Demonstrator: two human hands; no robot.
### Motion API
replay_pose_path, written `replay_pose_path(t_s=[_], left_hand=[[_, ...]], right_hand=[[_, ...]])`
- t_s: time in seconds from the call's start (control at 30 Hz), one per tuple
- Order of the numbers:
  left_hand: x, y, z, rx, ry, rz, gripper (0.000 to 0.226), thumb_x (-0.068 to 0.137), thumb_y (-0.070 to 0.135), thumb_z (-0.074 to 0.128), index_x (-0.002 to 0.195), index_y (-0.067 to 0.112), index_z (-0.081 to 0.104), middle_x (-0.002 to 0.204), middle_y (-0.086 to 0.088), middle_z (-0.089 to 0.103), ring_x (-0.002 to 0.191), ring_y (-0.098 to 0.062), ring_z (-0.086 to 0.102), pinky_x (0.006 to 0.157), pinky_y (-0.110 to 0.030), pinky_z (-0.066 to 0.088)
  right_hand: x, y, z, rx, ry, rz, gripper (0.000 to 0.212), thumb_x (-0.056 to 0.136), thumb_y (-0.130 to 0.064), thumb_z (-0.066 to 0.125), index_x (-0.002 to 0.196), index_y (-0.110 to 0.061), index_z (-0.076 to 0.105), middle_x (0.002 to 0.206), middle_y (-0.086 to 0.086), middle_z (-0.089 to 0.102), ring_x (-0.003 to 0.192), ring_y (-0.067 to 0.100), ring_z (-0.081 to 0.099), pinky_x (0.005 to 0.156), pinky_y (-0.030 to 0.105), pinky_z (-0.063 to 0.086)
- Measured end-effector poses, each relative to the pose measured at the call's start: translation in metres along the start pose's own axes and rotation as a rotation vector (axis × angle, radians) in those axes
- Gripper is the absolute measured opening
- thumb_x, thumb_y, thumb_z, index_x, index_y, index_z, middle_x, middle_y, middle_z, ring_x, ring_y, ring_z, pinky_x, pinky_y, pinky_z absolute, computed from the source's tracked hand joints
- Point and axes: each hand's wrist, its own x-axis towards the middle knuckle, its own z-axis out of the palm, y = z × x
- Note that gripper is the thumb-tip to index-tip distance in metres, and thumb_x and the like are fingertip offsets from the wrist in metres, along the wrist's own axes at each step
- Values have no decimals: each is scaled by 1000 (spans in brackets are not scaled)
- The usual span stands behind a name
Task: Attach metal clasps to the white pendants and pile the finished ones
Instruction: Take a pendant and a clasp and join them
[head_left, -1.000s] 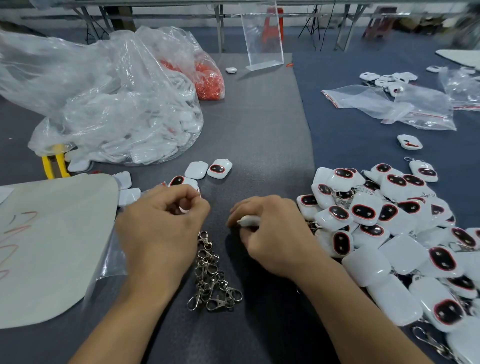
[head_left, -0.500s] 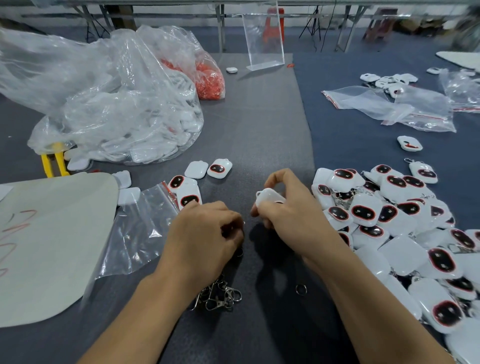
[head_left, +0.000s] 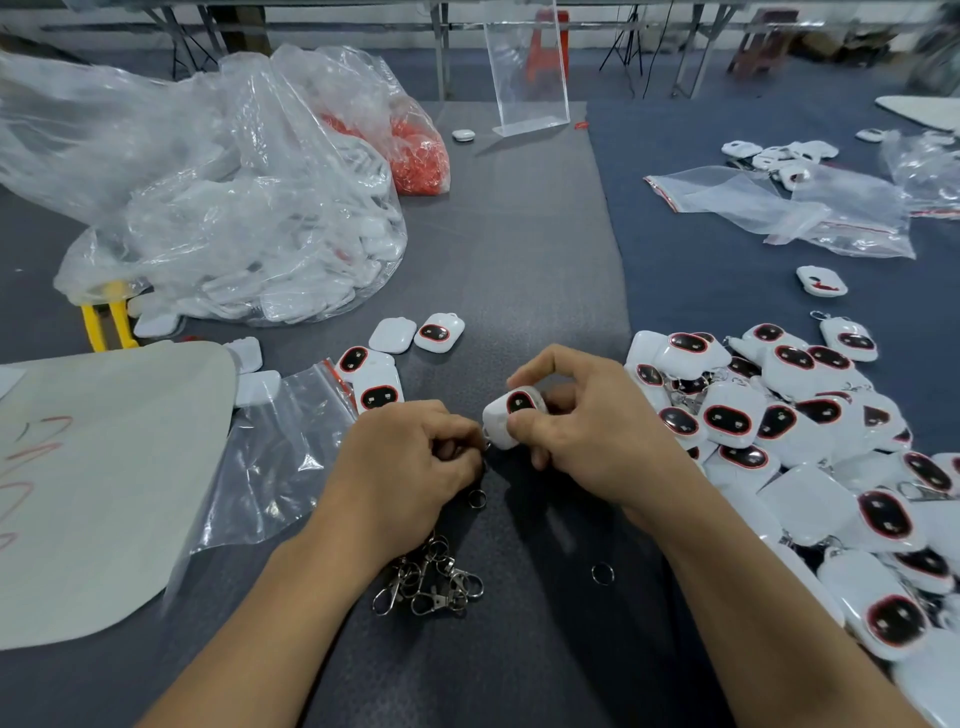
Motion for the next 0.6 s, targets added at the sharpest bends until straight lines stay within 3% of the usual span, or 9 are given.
replay_pose_path(t_s=[0.2, 0.37, 0.6], left_hand=[[-1, 0, 0, 7, 7, -2, 5, 78, 24, 75, 78, 28, 79, 59, 10, 52, 64, -6, 52, 57, -18, 35], [-3, 4, 1, 72, 33, -14, 22, 73, 41, 61, 82, 33, 79, 63, 16, 60, 67, -2, 56, 61, -23, 41], [-7, 8, 2, 159, 82, 27, 9, 79, 35, 72, 85, 34, 80, 67, 11, 67, 61, -9, 55, 62, -31, 48]], right_hand=[[-3, -5, -2, 2, -8, -44, 17, 87, -13, 75, 93, -28, 68, 59, -6, 70, 45, 10, 59, 47, 17, 41], [-7, -15, -3, -147, 5, -86, 13, 89, -19, 74, 92, -30, 68, 66, -2, 72, 55, 18, 64, 57, 35, 56], [-13, -23, 0, -280, 48, -99, 7, 87, -26, 73, 88, -31, 68, 68, 0, 72, 66, 17, 64, 65, 31, 54]])
